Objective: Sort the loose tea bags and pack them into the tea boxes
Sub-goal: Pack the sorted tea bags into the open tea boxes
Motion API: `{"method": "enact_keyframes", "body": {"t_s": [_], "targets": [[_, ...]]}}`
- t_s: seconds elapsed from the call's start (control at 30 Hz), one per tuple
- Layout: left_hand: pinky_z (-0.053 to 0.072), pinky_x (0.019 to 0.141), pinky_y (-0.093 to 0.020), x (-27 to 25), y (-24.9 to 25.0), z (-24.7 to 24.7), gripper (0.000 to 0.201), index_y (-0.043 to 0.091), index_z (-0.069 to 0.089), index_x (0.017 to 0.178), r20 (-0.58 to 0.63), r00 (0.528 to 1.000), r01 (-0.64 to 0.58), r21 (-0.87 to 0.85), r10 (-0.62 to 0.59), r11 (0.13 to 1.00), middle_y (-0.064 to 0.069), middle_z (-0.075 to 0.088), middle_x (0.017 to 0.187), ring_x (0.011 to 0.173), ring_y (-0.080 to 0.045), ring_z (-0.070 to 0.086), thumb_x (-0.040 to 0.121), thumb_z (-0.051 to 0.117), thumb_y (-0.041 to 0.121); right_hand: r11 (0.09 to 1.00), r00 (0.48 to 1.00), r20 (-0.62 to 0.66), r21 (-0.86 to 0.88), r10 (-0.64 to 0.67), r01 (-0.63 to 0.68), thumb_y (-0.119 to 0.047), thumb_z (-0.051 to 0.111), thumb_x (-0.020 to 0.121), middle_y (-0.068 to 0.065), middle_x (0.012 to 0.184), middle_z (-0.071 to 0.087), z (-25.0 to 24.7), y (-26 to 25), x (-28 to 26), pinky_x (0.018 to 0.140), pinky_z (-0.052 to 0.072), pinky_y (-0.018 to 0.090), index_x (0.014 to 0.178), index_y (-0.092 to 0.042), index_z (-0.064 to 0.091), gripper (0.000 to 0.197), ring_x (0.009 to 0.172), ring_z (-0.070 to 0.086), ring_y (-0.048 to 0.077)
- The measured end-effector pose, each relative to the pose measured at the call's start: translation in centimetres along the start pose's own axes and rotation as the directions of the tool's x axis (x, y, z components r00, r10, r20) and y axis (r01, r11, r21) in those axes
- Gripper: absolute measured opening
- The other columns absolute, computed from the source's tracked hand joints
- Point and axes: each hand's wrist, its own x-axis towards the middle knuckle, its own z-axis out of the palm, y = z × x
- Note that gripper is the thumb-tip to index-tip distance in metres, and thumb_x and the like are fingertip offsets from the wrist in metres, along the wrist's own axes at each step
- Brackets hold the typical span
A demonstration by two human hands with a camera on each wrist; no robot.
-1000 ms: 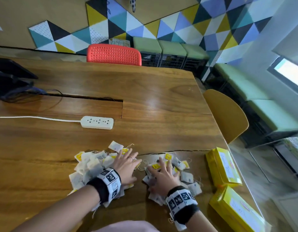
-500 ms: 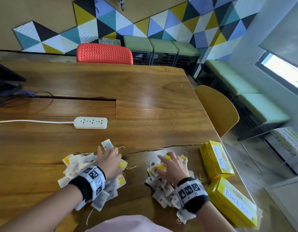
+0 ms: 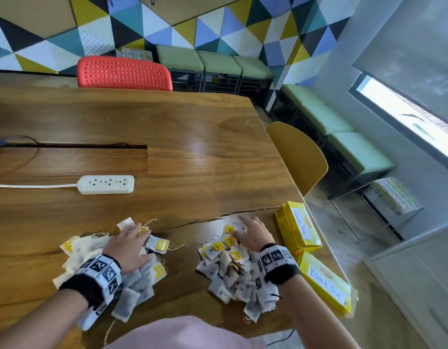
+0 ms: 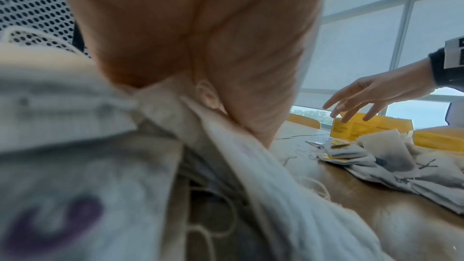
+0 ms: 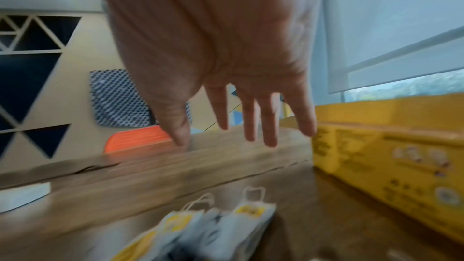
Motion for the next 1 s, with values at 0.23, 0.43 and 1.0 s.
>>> {"method": "enact_keyframes", "body": {"t_s": [0.23,0.43,1.0], "targets": [[0.025,0.114,-0.034,-1.0,-0.3,0.2,0.056,0.028,0.032,0.146,-0.173,0.985,-0.035,-0.111,0.016,0.993,0.006,0.02,0.158,0.146,-0.014,0.017,0.095,0.044,0.047,0.844,0.762,-0.367,0.171,0.533,-0.509,-0.029,0.069,0.082,0.02,0.138,0.034,-5.3,5.6,1.2,0.102,0.036,0.055,0.133,-0.015,0.041,0.06,0.129,0.035,0.038],[0.032,0.11,-0.033,-1.7,-0.9,0.6,0.054,0.027,0.035,0.144,-0.175,0.984,-0.043,-0.136,0.018,0.99,0.007,0.023,0.155,0.141,-0.014,0.026,0.094,0.044,0.045,0.713,0.692,-0.172,0.19,0.701,-0.675,-0.014,0.075,0.076,0.024,0.137,0.034,-4.9,9.0,2.8,0.106,0.033,0.06,0.143,-0.012,0.027,0.083,0.129,0.037,0.044],[0.046,0.092,-0.03,-1.8,-1.7,-2.5,0.036,0.025,0.057,0.125,-0.244,0.963,0.035,-0.292,-0.11,0.956,0.006,0.057,0.129,0.115,-0.015,0.055,0.093,0.049,0.042,0.993,0.986,-0.166,0.117,-0.013,0.033,-0.033,0.084,0.065,0.017,0.128,0.038,-4.9,-5.4,1.9,0.102,0.041,0.046,0.14,-0.017,0.031,0.093,0.121,0.041,0.037]]}}
